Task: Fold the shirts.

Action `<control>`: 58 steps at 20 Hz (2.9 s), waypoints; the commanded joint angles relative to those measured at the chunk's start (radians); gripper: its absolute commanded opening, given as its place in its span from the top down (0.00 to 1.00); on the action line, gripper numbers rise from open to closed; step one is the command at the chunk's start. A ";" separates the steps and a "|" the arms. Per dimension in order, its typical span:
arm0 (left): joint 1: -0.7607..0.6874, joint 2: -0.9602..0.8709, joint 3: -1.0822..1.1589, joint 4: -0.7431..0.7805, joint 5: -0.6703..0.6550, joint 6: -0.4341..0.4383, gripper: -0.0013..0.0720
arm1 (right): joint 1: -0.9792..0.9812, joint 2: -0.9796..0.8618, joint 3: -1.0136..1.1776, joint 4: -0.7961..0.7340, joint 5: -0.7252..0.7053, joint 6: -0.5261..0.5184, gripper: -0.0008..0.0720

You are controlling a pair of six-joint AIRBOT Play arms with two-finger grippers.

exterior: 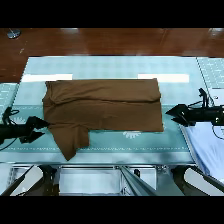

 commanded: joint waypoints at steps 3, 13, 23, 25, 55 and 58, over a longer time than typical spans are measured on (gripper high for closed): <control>-0.183 0.005 -0.142 -0.136 0.167 0.089 0.02 | -0.002 0.021 -0.068 0.065 -0.013 -0.030 0.14; -0.266 -0.016 -0.037 -0.136 0.110 0.098 0.95 | 0.047 0.019 -0.045 -0.189 0.078 0.185 0.14; -0.266 -0.017 -0.036 -0.136 0.106 0.097 0.95 | 0.300 -0.163 0.051 -0.043 -0.043 0.231 0.18; -0.266 -0.016 -0.023 -0.136 0.102 0.097 0.95 | 0.331 -0.179 0.083 -0.043 -0.032 0.208 0.80; -0.433 -0.746 1.057 -0.059 0.025 -0.114 0.02 | 0.256 -0.701 0.941 0.045 0.103 0.256 0.13; -0.353 -0.690 1.068 0.163 -0.100 -0.219 0.02 | 0.188 -0.699 0.934 -0.090 0.201 0.294 0.13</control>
